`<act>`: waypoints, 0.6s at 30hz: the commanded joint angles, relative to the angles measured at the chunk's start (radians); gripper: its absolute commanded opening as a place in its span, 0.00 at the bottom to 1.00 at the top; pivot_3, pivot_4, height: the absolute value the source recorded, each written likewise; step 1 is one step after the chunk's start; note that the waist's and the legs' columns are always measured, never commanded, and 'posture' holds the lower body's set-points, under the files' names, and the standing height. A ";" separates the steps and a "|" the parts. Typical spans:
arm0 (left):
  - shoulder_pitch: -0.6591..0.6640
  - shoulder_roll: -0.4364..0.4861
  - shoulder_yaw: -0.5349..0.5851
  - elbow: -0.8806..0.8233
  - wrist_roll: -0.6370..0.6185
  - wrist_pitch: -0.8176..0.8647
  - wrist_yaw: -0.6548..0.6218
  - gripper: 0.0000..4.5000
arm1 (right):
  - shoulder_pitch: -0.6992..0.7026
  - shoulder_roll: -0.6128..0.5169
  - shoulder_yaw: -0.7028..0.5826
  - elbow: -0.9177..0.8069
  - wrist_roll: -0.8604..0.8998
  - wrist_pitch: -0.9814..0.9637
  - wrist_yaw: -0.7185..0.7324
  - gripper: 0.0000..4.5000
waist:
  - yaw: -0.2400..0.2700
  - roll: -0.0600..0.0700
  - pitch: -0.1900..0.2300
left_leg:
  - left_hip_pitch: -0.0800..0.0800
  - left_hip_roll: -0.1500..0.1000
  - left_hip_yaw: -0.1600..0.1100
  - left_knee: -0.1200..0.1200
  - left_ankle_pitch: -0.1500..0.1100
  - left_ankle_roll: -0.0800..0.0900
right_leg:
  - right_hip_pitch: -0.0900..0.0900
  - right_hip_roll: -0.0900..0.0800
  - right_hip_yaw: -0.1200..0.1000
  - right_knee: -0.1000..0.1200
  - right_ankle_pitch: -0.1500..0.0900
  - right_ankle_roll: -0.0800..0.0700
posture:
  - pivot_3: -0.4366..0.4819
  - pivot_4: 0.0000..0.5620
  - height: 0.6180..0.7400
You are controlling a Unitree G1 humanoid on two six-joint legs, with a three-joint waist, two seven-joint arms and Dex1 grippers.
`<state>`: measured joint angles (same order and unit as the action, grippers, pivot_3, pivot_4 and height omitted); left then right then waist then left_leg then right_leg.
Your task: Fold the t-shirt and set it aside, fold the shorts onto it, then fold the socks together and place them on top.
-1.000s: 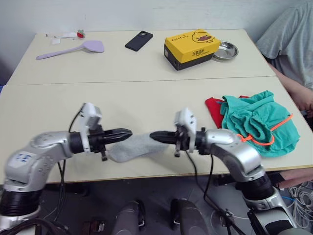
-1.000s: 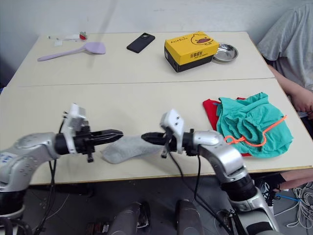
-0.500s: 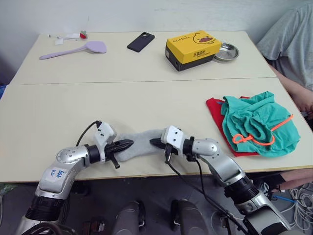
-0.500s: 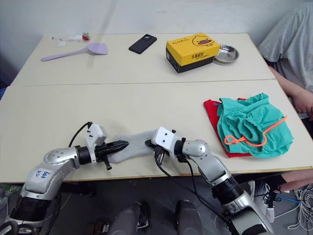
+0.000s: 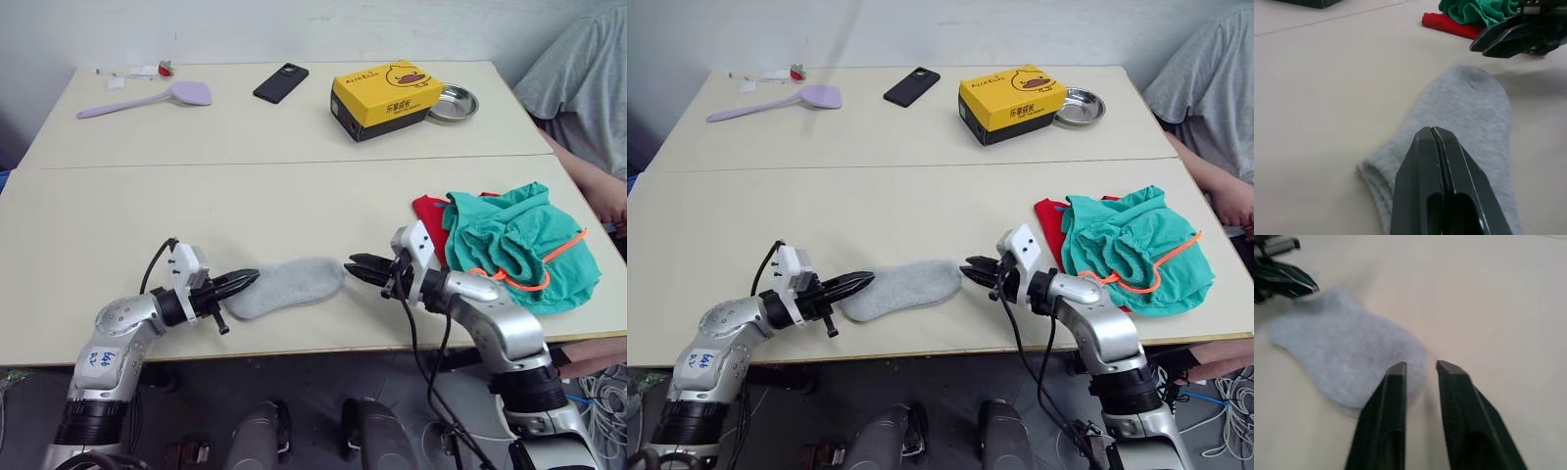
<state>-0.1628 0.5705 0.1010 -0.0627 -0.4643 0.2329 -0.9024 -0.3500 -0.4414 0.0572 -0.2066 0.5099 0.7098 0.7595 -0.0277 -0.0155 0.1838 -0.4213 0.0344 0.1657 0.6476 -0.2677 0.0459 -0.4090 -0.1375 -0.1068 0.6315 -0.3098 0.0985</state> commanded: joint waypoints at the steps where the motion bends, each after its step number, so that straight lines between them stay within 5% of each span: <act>1: -0.028 0.030 -0.018 0.015 0.046 -0.069 -0.051 0.00 | -0.010 0.035 -0.064 -0.077 0.141 0.279 -0.114 0.53 | 0.000 0.000 0.000 | 0.000 0.000 0.000 0.000 0.000 0.000 | 0.000 0.000 0.000 0.000 0.000 0.000 | 0.48 0.27 1.00; 7: -0.058 0.033 -0.054 0.083 0.103 -0.124 -0.077 0.00 | -0.033 0.164 -0.128 -0.069 0.221 0.545 -0.306 0.99 | -0.003 0.000 0.000 | 0.000 0.000 0.000 -0.001 0.000 0.000 | -0.001 0.000 0.000 -0.001 0.000 0.000 | 0.48 0.27 1.00; 11: -0.064 0.032 -0.062 0.110 0.116 -0.139 -0.085 0.00 | -0.060 0.232 -0.132 -0.042 0.241 0.608 -0.357 0.99 | -0.006 -0.001 0.000 | 0.000 0.000 0.000 -0.001 0.000 -0.001 | -0.001 0.000 0.000 -0.001 0.000 0.000 | 0.48 0.27 1.00; 18: -0.081 0.017 -0.073 0.128 0.131 -0.147 -0.079 0.00 | -0.115 0.293 -0.157 0.020 0.237 0.621 -0.400 0.54 | -0.010 -0.001 0.000 | 0.000 0.001 0.001 -0.002 0.000 -0.001 | -0.001 0.002 0.000 0.000 0.000 0.000 | 0.48 0.27 1.00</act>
<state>-0.2317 0.5933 0.0241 0.0648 -0.3395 0.1034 -0.9829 -0.4603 -0.1586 -0.0982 -0.1935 0.7337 1.3144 0.3616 -0.0378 -0.0160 0.1834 -0.4218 0.0350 0.1670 0.6461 -0.2681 0.0452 -0.4102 -0.1349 -0.1070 0.6311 -0.3099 0.0981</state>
